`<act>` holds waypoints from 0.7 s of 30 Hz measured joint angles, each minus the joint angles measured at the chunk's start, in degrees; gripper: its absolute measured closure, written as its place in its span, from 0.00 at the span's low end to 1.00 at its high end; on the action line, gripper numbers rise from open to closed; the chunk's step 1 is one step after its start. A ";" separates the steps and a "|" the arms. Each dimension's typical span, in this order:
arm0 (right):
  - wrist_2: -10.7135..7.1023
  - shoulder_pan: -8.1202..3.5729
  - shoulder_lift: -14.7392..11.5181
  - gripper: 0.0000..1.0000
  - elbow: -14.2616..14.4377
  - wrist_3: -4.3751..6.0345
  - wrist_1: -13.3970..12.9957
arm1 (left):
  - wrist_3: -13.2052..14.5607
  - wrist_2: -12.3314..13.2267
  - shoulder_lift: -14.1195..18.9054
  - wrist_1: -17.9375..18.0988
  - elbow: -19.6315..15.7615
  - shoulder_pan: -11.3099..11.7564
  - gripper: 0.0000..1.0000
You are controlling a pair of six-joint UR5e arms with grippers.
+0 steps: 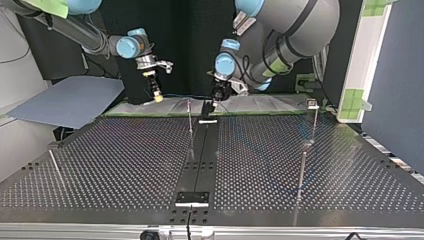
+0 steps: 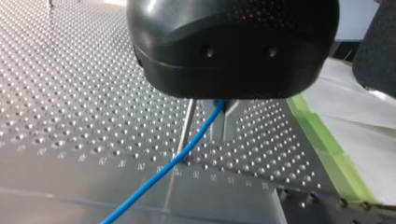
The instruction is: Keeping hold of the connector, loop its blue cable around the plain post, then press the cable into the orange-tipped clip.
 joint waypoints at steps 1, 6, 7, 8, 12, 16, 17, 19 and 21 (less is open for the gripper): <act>0.00 -0.12 -0.01 1.00 -0.08 0.03 0.05 | 0.04 -0.02 0.00 0.00 0.00 -0.18 0.96; 0.00 -0.75 0.00 1.00 -0.79 0.24 0.51 | 0.34 -0.06 0.00 0.07 0.00 -0.98 0.96; 0.00 -0.83 0.00 1.00 -0.94 0.28 0.61 | 0.47 -0.06 0.00 0.14 0.02 -1.18 0.96; -0.02 -0.95 0.00 1.00 -1.18 0.34 0.76 | 0.61 -0.06 0.00 0.29 0.08 -1.43 0.96; -0.07 -1.33 0.00 1.00 -1.88 0.44 1.31 | 0.82 -0.14 0.00 0.88 0.42 -2.07 0.96; -0.13 -1.72 0.01 1.00 -2.21 0.57 1.46 | 1.03 -1.10 -0.02 1.08 1.02 -2.81 0.96; -0.14 -1.84 0.01 1.00 -2.26 0.68 1.42 | 1.04 -1.56 -0.03 1.14 1.16 -3.06 0.96; -0.16 -2.01 0.01 1.00 -2.32 0.83 1.33 | 1.03 -2.05 -0.07 1.31 1.28 -3.41 0.96; -0.17 -2.18 0.01 1.00 -2.34 0.96 1.20 | 0.89 -2.42 -0.08 1.52 1.32 -3.74 0.96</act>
